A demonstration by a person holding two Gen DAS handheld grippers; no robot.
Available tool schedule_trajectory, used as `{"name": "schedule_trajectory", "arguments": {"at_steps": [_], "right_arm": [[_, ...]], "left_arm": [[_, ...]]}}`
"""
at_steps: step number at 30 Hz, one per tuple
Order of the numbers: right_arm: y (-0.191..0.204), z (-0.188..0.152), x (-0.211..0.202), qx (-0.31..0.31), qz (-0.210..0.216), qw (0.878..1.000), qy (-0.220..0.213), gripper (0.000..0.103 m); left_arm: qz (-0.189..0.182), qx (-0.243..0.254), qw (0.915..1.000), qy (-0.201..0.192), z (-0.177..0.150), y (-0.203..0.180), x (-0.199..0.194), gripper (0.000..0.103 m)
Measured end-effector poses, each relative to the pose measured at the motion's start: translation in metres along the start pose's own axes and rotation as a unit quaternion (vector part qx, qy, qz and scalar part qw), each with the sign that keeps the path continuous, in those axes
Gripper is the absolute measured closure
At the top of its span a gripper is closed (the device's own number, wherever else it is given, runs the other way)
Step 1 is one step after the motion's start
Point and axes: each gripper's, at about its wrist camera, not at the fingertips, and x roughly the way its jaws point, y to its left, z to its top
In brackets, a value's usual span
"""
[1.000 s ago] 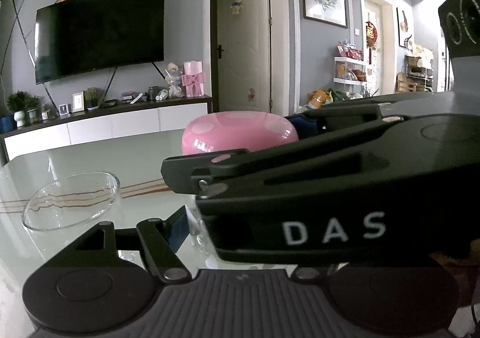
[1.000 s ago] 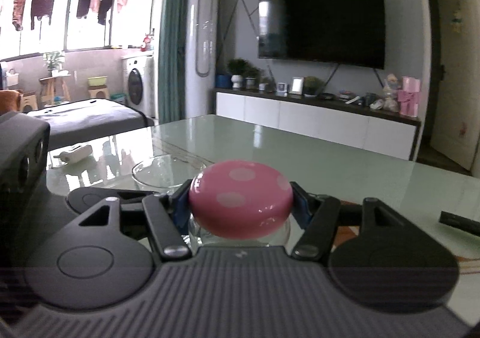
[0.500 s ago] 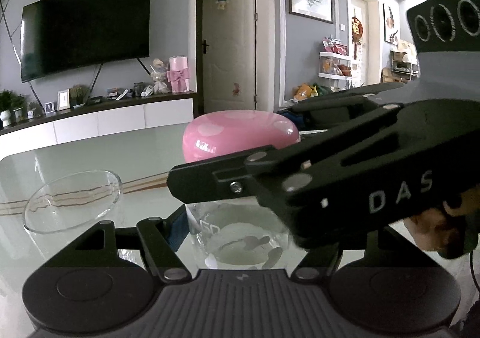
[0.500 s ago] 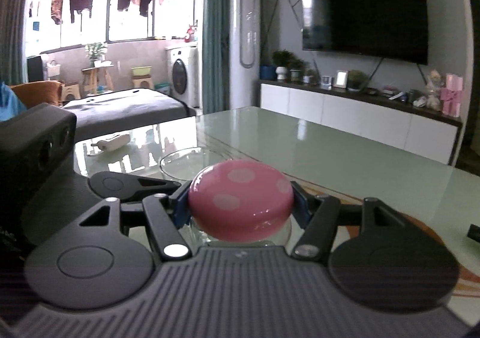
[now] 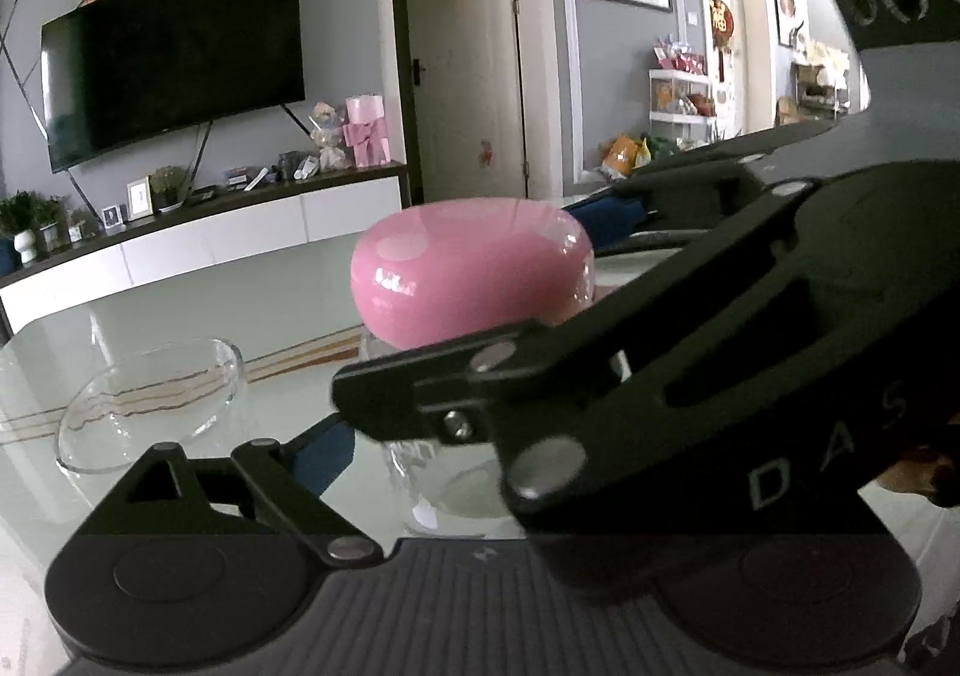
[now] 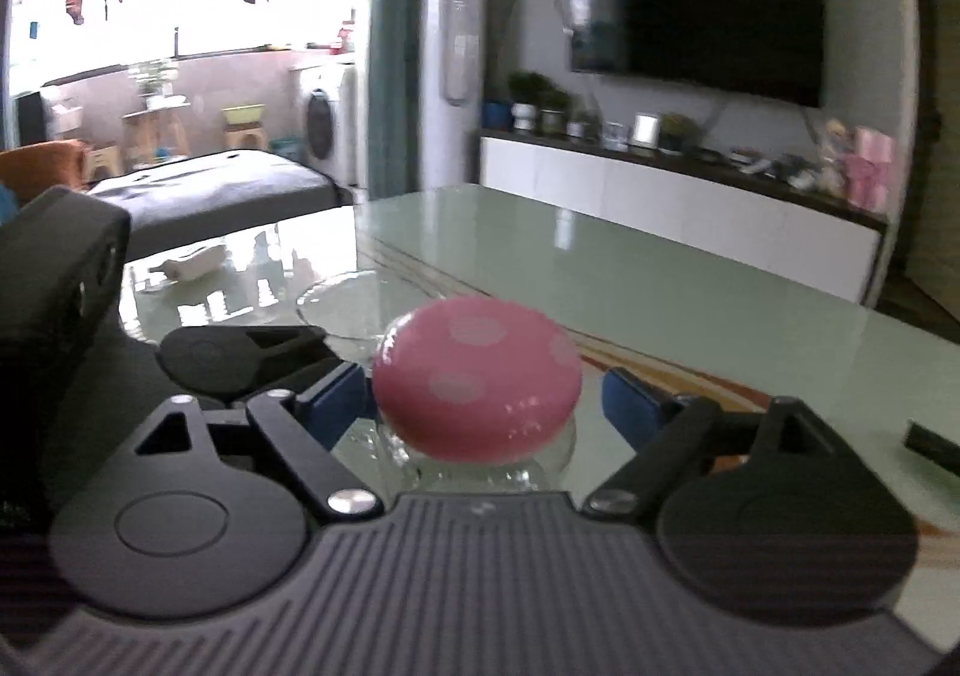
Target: Unscrew bottle cap and pour
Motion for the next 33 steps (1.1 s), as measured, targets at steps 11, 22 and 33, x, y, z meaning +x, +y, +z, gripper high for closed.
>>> {"name": "schedule_trajectory", "arguments": {"at_steps": [11,22,33], "right_arm": [[0.010,0.015,-0.018,0.005,-0.029,0.999,0.022,0.028],[0.017,0.015,-0.007,-0.006,-0.019,0.999,0.042,0.038],[0.010,0.016,-0.010,-0.016,0.003,0.999,0.036,0.039]], "left_arm": [[0.006,-0.012,0.9989,0.046,0.009,0.005,-0.003,0.009],[-0.015,-0.021,0.9980,0.058,0.009,0.006,-0.006,0.012],[-0.006,-0.023,0.9982,0.055,0.009,0.008,-0.010,0.030]]}}
